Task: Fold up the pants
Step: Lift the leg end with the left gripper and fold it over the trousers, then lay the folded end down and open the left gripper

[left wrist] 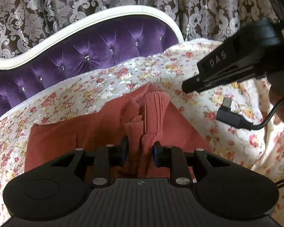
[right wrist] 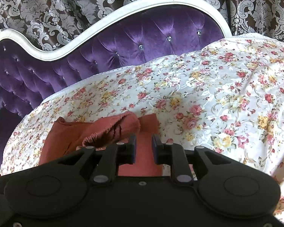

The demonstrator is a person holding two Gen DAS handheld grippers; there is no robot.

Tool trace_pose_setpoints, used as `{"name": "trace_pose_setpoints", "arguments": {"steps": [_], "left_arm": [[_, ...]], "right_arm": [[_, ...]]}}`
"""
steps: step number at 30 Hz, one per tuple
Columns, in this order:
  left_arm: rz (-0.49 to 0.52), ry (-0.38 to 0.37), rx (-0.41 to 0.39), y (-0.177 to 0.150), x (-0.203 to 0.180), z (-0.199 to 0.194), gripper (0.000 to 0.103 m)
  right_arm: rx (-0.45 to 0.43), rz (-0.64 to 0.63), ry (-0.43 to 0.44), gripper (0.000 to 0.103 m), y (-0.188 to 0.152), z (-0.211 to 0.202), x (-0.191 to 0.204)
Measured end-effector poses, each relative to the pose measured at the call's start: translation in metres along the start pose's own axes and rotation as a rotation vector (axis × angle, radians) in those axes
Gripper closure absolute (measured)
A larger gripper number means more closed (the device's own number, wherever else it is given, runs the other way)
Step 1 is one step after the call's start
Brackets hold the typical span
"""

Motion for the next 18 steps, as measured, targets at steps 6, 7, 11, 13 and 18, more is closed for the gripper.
{"name": "trace_pose_setpoints", "arguments": {"steps": [6, 7, 11, 13, 18], "left_arm": [[0.023, 0.021, -0.012, -0.004, -0.003, -0.001, 0.079], [0.037, 0.030, -0.014, -0.005, -0.005, -0.001, 0.078], [0.140, 0.106, -0.052, -0.011, -0.020, -0.004, 0.073], [0.187, 0.132, -0.064, -0.016, -0.029, -0.003, 0.073], [0.208, 0.122, -0.040, -0.024, -0.031, -0.002, 0.073]], "right_arm": [[0.009, 0.008, -0.002, 0.073, -0.006, -0.001, -0.001], [0.003, 0.006, 0.008, 0.073, -0.005, -0.003, 0.000], [-0.008, -0.010, 0.058, 0.072, 0.000, -0.007, 0.009], [-0.001, -0.001, 0.115, 0.058, 0.001, -0.006, 0.013], [0.087, -0.076, 0.078, 0.065, -0.004, 0.014, 0.025]]}}
Point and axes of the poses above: each gripper's, at about its wrist camera, not at the fingertips, and z roughly the way its jaws point, x to its left, y to its top, the point moved 3 cm from there along z, roughly the way its jaws point, and after that the axes turned 14 degrees about -z, right-handed, at the moved point
